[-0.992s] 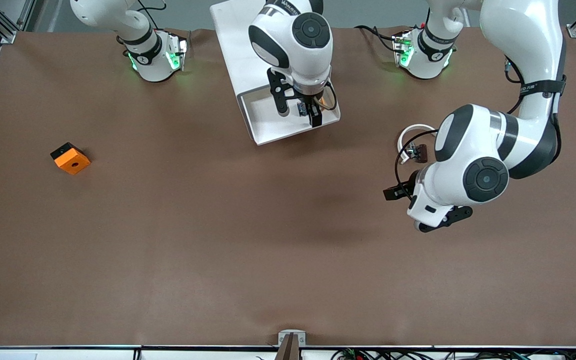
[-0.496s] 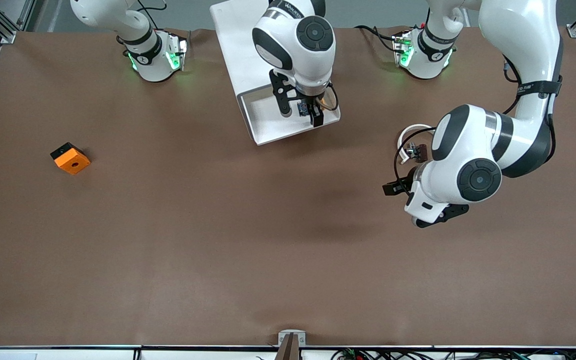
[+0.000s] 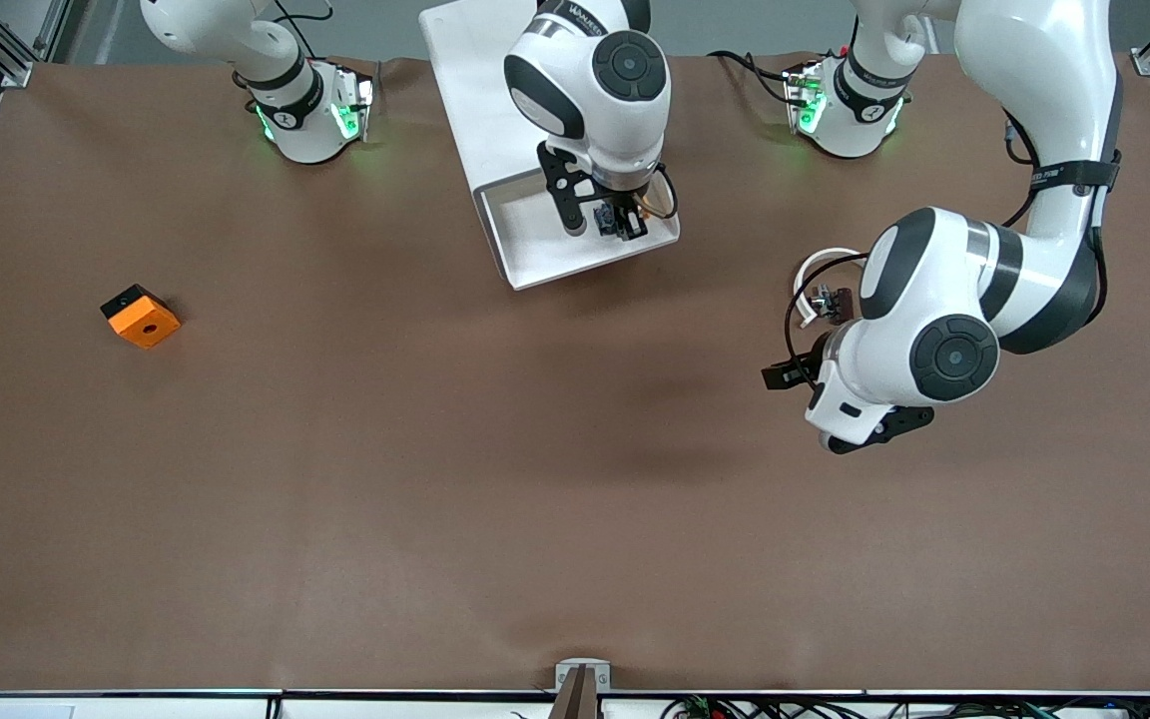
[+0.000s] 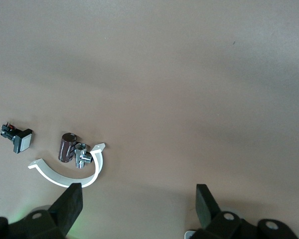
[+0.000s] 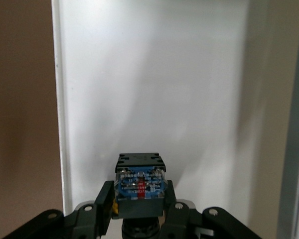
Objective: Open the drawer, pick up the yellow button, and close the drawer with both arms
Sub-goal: 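Lift the button out with the right gripper while the left gripper reaches the drawer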
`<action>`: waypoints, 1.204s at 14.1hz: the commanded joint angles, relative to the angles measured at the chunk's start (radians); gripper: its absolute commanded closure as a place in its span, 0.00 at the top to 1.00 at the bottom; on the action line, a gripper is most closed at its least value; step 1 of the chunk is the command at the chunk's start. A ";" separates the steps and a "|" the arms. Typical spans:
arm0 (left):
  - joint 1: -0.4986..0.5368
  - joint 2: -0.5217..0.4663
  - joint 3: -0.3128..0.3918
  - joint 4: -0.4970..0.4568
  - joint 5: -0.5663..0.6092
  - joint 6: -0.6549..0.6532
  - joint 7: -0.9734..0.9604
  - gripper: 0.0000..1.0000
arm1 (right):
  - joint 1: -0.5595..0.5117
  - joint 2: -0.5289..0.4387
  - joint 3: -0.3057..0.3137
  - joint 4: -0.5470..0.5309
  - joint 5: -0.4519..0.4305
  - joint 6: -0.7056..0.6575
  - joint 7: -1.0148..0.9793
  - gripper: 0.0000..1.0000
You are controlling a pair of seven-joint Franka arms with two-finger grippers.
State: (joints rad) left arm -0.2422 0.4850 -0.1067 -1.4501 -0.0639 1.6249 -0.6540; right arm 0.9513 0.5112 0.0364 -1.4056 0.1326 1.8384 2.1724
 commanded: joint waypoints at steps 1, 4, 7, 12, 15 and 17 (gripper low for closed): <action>0.003 -0.029 -0.007 -0.029 0.003 0.007 -0.006 1.00 | 0.015 0.016 -0.010 0.030 0.010 -0.011 -0.008 0.00; 0.003 -0.029 -0.007 -0.033 -0.055 0.029 -0.009 1.00 | 0.009 0.015 -0.009 0.054 0.012 -0.013 -0.009 0.00; -0.022 -0.034 -0.021 -0.051 -0.066 0.058 -0.009 1.00 | -0.009 0.013 -0.009 0.092 0.013 -0.045 -0.032 0.00; -0.019 -0.153 -0.099 -0.270 -0.070 0.249 -0.056 1.00 | -0.048 0.001 -0.007 0.163 0.015 -0.181 -0.298 0.00; -0.020 -0.213 -0.152 -0.361 -0.074 0.308 -0.087 1.00 | -0.083 -0.045 -0.013 0.162 0.012 -0.244 -0.536 0.00; -0.020 -0.230 -0.206 -0.406 -0.074 0.360 -0.153 1.00 | -0.110 -0.078 -0.016 0.154 0.013 -0.310 -0.746 0.00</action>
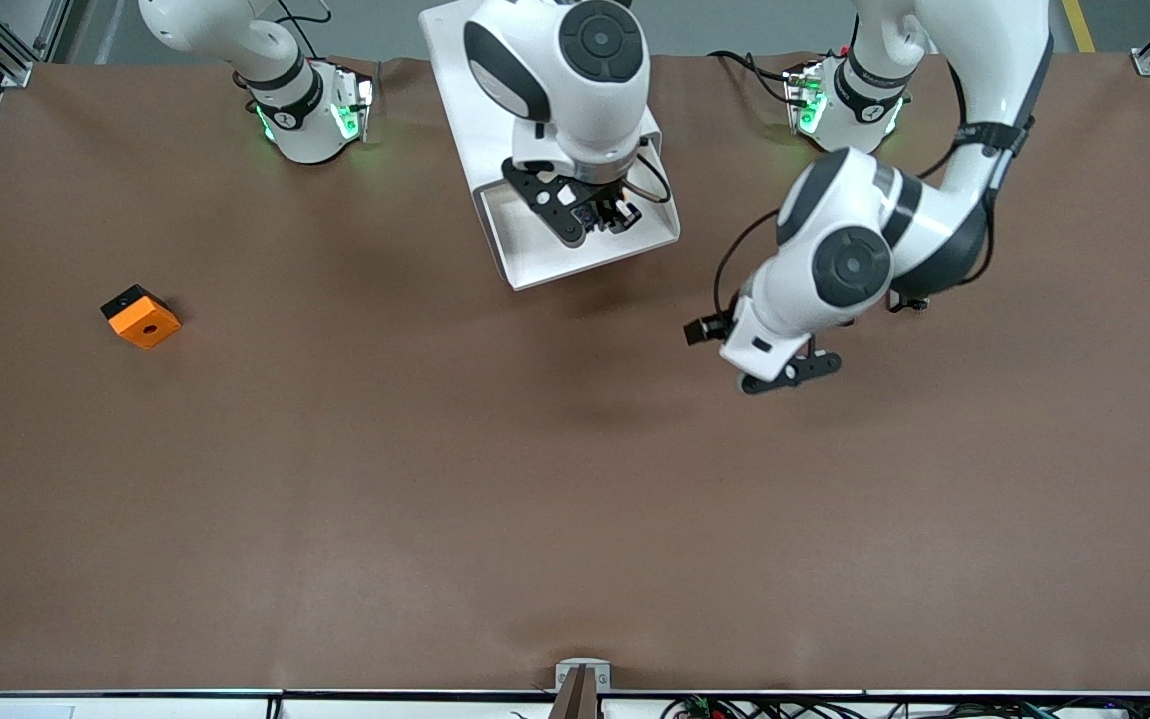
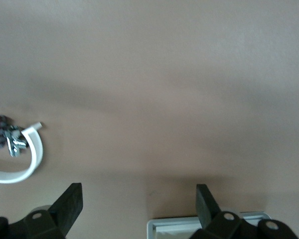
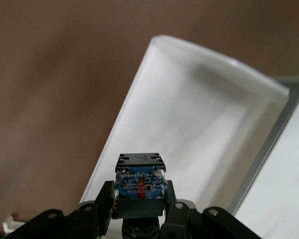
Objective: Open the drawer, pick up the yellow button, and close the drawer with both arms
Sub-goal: 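Lift the button out with the right gripper while the left gripper reaches the drawer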
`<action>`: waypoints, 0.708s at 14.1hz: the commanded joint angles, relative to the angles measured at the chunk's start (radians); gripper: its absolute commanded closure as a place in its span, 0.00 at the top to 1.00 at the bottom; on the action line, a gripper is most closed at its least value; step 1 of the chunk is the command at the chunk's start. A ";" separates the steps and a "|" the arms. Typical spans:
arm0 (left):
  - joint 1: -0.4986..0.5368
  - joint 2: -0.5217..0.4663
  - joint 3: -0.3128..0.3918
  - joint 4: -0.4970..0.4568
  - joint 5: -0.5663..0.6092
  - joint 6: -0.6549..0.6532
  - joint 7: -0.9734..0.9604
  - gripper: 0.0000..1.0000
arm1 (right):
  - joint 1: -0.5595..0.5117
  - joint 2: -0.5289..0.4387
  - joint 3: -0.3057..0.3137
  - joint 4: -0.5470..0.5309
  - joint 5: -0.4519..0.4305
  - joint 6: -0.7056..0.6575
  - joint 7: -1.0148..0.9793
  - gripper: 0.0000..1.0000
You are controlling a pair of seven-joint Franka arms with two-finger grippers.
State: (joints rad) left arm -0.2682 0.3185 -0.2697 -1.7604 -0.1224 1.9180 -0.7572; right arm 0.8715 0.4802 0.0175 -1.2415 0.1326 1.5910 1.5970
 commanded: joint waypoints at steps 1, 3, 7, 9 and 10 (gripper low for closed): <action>0.004 -0.067 -0.069 -0.111 -0.016 0.091 -0.088 1.00 | -0.048 -0.066 0.001 -0.012 0.012 -0.092 -0.233 0.00; 0.006 -0.070 -0.118 -0.149 -0.014 0.157 -0.142 1.00 | -0.095 -0.109 0.002 -0.025 0.012 -0.144 -0.357 0.00; 0.004 -0.072 -0.169 -0.165 -0.014 0.214 -0.166 1.00 | -0.202 -0.236 -0.001 -0.134 0.002 -0.164 -0.627 0.00; 0.004 -0.073 -0.198 -0.165 -0.014 0.220 -0.172 1.00 | -0.274 -0.297 -0.001 -0.209 -0.005 -0.163 -0.757 0.00; 0.004 -0.072 -0.215 -0.168 -0.014 0.225 -0.178 1.00 | -0.316 -0.333 -0.001 -0.261 -0.030 -0.160 -0.841 0.00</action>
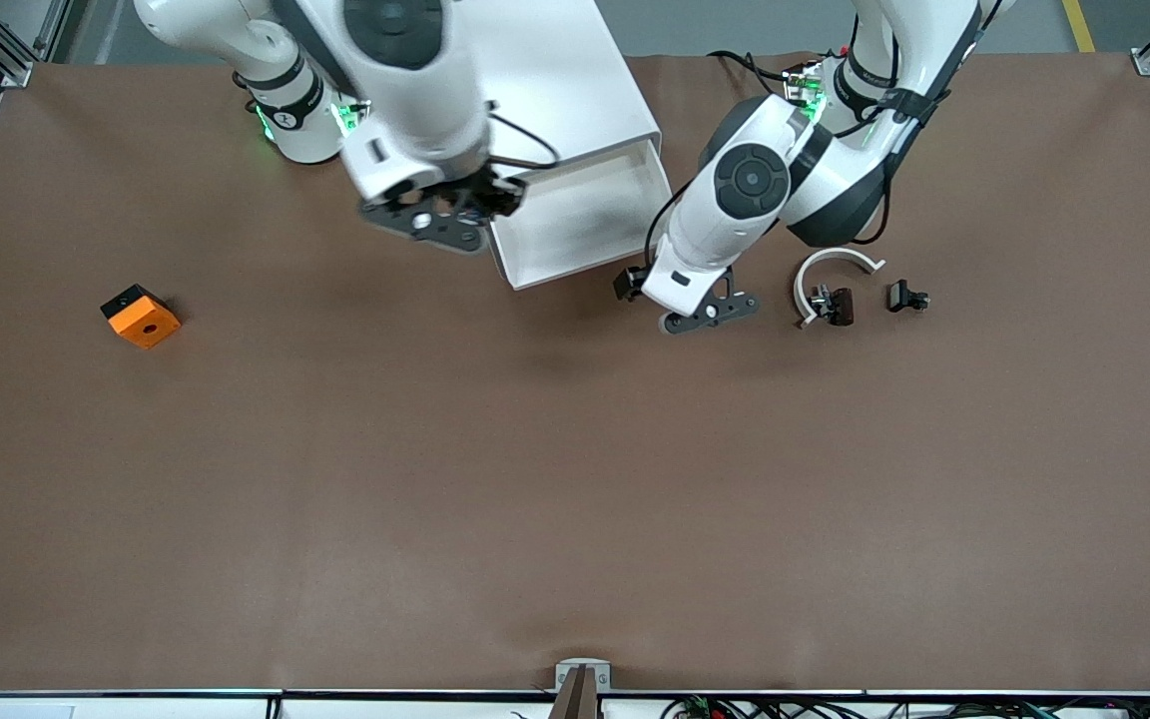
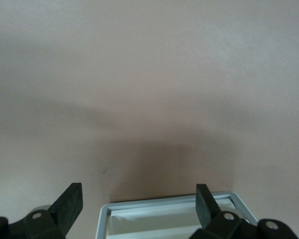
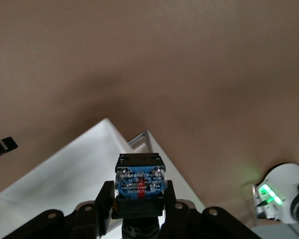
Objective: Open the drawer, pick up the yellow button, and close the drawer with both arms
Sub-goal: 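Push the drawer shut with the left gripper while the right gripper carries the button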
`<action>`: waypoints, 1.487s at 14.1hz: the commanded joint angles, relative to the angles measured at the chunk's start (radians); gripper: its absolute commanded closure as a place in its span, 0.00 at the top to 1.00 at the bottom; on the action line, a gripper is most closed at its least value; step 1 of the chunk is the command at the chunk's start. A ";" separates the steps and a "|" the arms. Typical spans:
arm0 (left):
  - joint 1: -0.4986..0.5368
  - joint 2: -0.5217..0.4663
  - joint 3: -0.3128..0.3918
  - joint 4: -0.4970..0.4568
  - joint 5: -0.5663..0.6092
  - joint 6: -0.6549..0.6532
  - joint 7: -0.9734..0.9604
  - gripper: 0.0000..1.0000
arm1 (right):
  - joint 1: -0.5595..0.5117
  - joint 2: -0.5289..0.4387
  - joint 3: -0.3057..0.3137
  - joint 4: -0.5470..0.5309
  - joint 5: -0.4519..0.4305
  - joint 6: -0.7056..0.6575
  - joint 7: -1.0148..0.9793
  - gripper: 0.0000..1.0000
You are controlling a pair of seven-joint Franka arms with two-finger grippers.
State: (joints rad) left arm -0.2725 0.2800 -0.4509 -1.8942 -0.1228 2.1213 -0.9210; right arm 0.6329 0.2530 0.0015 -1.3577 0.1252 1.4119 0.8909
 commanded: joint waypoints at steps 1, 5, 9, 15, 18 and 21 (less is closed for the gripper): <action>0.009 -0.033 -0.048 -0.045 -0.014 0.029 -0.019 1.00 | -0.116 -0.141 0.015 -0.208 -0.042 0.034 -0.215 0.00; 0.009 -0.033 -0.104 -0.088 -0.014 0.077 -0.050 1.00 | -0.257 -0.251 0.015 -0.395 -0.080 0.116 -0.424 0.00; 0.006 -0.019 -0.176 -0.088 -0.014 0.081 -0.117 1.00 | -0.372 -0.271 0.014 -0.555 -0.144 0.280 -0.556 0.00; -0.025 0.014 -0.244 -0.089 -0.014 0.083 -0.194 1.00 | -0.512 -0.267 0.014 -0.730 -0.168 0.539 -0.662 0.00; -0.054 0.024 -0.246 -0.088 -0.015 0.083 -0.232 1.00 | -0.556 -0.264 0.014 -0.796 -0.220 0.660 -0.665 0.00; -0.070 0.036 -0.262 -0.080 -0.060 0.085 -0.259 1.00 | -0.605 -0.259 0.014 -0.876 -0.231 0.790 -0.705 0.00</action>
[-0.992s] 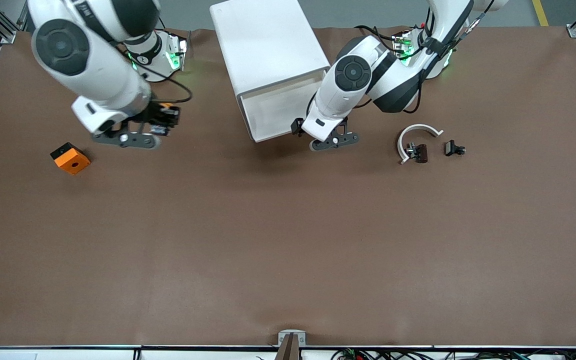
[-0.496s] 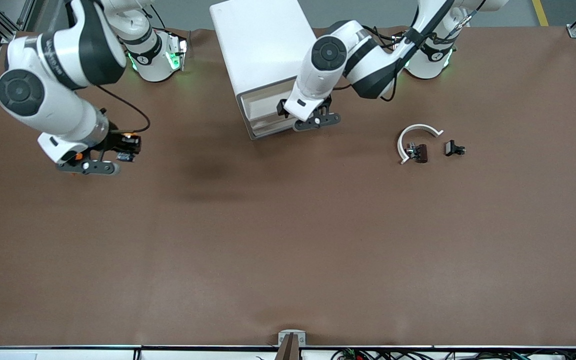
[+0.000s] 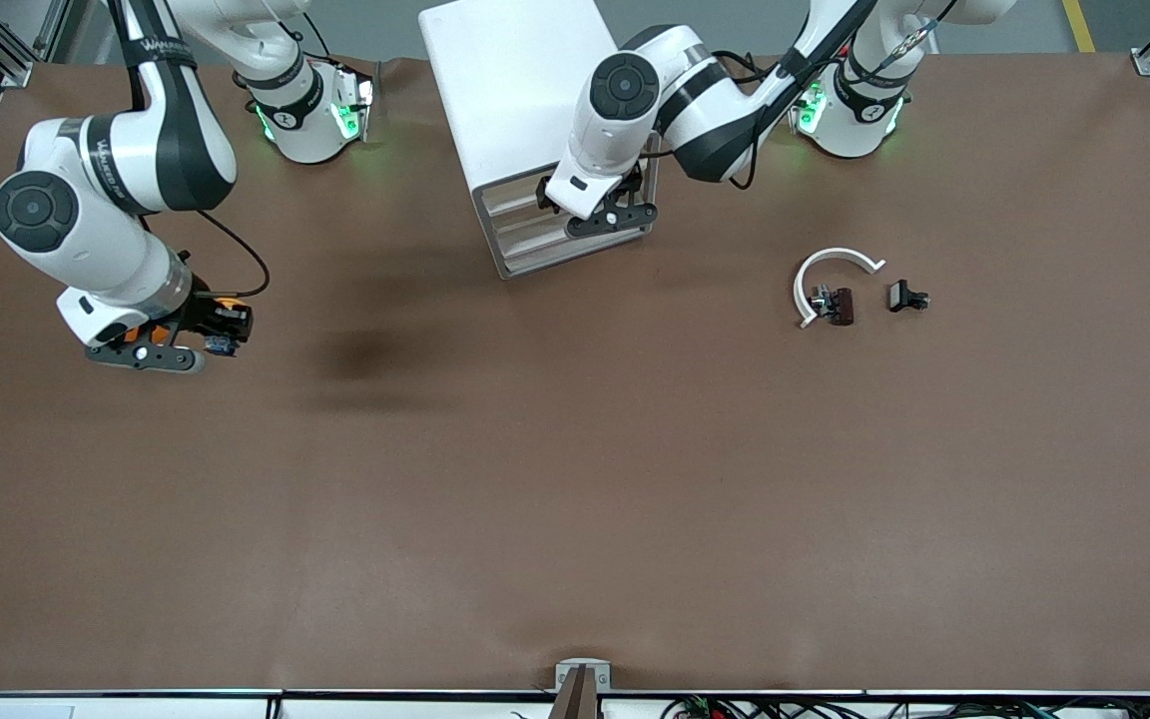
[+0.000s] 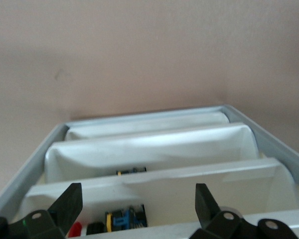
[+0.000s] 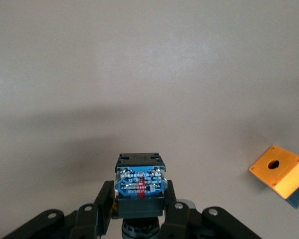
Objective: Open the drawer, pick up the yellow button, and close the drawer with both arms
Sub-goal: 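Push the drawer shut with the left gripper while the right gripper carries the button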
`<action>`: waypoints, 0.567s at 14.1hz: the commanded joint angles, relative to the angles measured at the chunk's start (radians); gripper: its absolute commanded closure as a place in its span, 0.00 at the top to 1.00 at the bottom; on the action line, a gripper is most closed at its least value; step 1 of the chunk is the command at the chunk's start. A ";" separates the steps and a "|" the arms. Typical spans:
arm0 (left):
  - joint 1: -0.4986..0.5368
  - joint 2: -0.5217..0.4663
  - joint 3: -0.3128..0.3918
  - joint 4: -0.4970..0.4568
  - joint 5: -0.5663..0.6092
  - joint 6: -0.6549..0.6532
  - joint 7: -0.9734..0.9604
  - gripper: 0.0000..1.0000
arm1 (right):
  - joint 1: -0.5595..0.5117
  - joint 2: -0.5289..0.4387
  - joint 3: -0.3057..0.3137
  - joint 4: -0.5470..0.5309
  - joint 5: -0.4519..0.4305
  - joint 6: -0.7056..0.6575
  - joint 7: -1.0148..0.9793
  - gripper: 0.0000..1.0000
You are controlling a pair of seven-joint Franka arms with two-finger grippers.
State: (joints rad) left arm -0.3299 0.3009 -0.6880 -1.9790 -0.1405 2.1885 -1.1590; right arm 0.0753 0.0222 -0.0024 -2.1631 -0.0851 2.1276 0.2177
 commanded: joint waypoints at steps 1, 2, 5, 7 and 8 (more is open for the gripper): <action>-0.021 0.017 -0.025 0.003 -0.044 0.017 -0.036 1.00 | -0.080 -0.021 0.019 -0.081 -0.021 0.101 -0.065 0.00; -0.029 0.017 -0.025 0.003 -0.044 0.017 -0.051 1.00 | -0.110 -0.012 0.019 -0.095 -0.021 0.127 -0.104 0.00; -0.012 0.024 -0.015 0.048 -0.042 0.013 -0.076 1.00 | -0.170 0.045 0.018 -0.142 -0.021 0.257 -0.138 0.00; 0.029 0.029 0.005 0.074 -0.030 0.011 -0.091 1.00 | -0.228 0.099 0.018 -0.153 -0.021 0.335 -0.207 0.00; 0.064 0.032 0.007 0.092 -0.025 0.010 -0.088 1.00 | -0.250 0.125 0.019 -0.153 -0.021 0.363 -0.234 0.00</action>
State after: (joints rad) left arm -0.3162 0.3136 -0.6823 -1.9359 -0.1586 2.2028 -1.2442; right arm -0.1141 0.0986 -0.0020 -2.3124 -0.0888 2.4317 0.0363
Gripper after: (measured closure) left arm 0.000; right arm 0.559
